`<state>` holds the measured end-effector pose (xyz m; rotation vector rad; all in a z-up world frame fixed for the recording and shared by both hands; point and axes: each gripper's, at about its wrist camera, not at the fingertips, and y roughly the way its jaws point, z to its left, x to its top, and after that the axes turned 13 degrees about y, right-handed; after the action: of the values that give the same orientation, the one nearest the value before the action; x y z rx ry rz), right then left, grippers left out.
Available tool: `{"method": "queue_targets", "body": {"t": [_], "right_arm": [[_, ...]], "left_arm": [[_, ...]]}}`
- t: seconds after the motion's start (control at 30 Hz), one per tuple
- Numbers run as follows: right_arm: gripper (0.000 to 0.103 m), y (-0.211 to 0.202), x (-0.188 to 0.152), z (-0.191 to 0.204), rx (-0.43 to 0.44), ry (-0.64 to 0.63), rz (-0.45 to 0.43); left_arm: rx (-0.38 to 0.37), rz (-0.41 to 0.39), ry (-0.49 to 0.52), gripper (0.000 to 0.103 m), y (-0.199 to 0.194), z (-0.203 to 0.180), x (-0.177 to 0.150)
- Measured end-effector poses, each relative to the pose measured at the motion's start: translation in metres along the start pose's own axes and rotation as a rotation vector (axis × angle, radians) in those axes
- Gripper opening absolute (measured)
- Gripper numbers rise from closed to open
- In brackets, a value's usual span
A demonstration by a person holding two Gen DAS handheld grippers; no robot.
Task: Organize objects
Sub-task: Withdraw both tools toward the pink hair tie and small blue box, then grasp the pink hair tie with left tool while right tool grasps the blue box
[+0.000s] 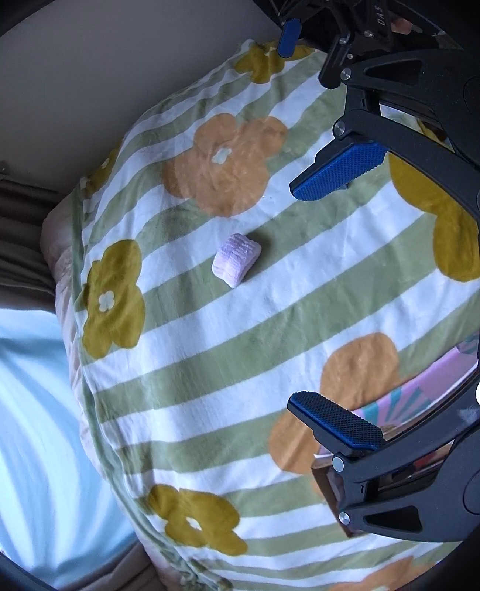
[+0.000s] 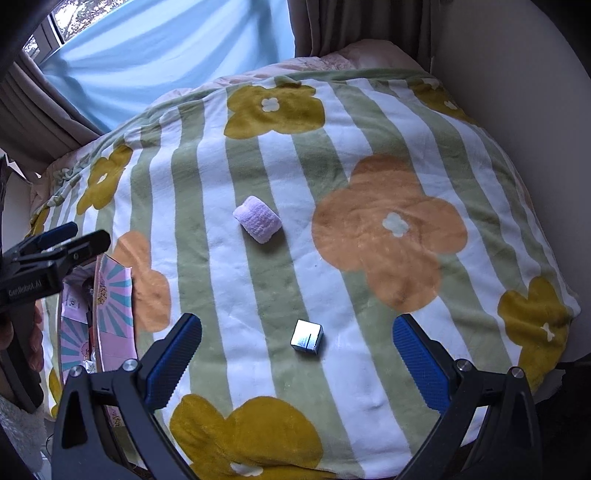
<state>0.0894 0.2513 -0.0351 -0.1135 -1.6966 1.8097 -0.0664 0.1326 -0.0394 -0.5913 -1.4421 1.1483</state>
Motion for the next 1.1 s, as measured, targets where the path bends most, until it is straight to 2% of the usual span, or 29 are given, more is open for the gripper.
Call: {"method": "queue_targets", "body": {"t": [0.2, 0.3, 0.4, 0.5, 0.6, 0.67, 0.73, 1.0, 1.03, 1.1], "right_arm": [[0.102, 0.051, -0.027, -0.005, -0.038, 0.025, 0.028], [0.096, 0.076, -0.036, -0.007, -0.041, 0.037, 0.040], [0.094, 0.098, -0.042, -0.010, -0.055, 0.054, 0.044], [0.087, 0.116, -0.043, -0.012, -0.063, 0.074, 0.035], [0.080, 0.133, -0.045, -0.013, -0.074, 0.081, 0.038], [0.070, 0.144, -0.048, -0.015, -0.080, 0.093, 0.057], [0.065, 0.152, -0.052, -0.019, -0.082, 0.109, 0.067], [0.062, 0.163, -0.062, -0.025, -0.070, 0.102, 0.071], [0.058, 0.164, -0.061, -0.025, -0.070, 0.099, 0.074], [0.048, 0.166, -0.061, -0.026, -0.081, 0.093, 0.078]], "left_arm": [[-0.051, 0.045, 0.045, 0.103, 0.078, -0.007, 0.001], [-0.092, 0.058, 0.053, 0.103, 0.112, -0.009, -0.001], [-0.109, 0.075, 0.072, 0.103, 0.145, -0.011, 0.002], [-0.110, 0.075, 0.106, 0.103, 0.173, -0.016, 0.010], [-0.095, 0.059, 0.145, 0.103, 0.195, -0.023, 0.020], [-0.097, 0.046, 0.159, 0.103, 0.207, -0.027, 0.026], [-0.108, 0.045, 0.177, 0.103, 0.219, -0.031, 0.031], [-0.094, 0.057, 0.282, 0.102, 0.250, -0.051, 0.040], [-0.095, 0.059, 0.287, 0.098, 0.253, -0.051, 0.041], [-0.107, 0.061, 0.293, 0.079, 0.257, -0.053, 0.043]]}}
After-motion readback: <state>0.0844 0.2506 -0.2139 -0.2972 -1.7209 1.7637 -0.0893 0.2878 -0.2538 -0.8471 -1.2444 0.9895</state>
